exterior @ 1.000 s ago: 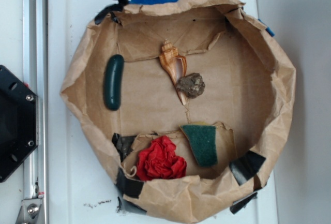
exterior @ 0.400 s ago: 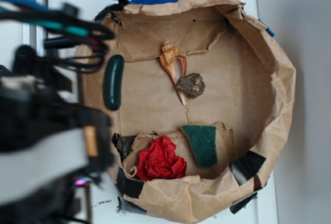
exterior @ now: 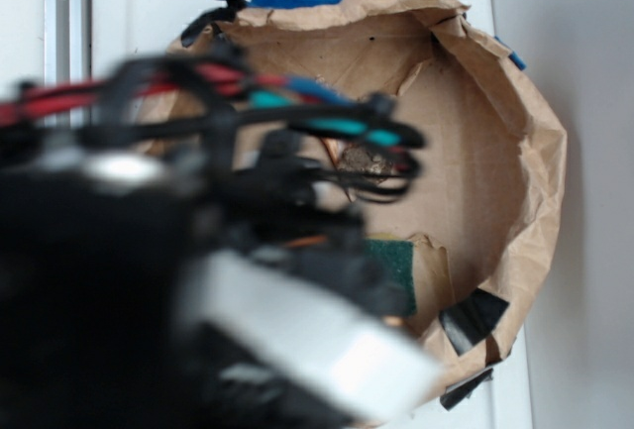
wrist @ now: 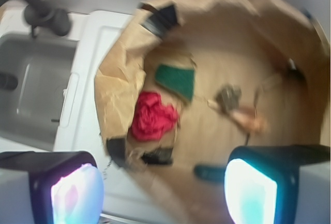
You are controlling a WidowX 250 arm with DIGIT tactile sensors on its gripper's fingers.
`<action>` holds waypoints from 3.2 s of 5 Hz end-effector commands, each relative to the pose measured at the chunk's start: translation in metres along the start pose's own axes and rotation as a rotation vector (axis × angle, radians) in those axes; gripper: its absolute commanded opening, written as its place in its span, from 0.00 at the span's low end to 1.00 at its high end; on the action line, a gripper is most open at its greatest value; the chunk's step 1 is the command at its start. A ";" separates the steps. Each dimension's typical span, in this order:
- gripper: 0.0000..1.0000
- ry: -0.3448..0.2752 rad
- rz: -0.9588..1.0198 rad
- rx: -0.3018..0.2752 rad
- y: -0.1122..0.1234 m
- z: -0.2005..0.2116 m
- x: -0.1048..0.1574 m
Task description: Grab the green sponge.
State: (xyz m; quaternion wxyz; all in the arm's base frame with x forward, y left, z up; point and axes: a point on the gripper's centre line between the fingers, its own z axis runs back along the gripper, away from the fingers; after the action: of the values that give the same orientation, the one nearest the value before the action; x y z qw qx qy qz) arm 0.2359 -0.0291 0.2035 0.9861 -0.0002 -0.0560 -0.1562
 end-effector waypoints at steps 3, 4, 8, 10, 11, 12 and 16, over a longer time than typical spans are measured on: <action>1.00 -0.100 -0.412 -0.153 0.000 0.036 0.008; 1.00 -0.100 -0.412 -0.153 0.000 0.036 0.008; 1.00 -0.050 -0.516 -0.097 0.053 -0.057 0.016; 1.00 -0.056 -0.527 -0.033 0.058 -0.097 0.015; 1.00 -0.029 -0.549 -0.026 0.053 -0.111 0.022; 1.00 -0.016 -0.524 0.057 0.047 -0.124 0.027; 1.00 0.029 -0.658 -0.030 0.018 -0.150 0.037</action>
State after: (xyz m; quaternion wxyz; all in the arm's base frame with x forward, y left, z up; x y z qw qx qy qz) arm 0.2919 -0.0189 0.0490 0.8875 -0.0036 -0.0203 -0.4603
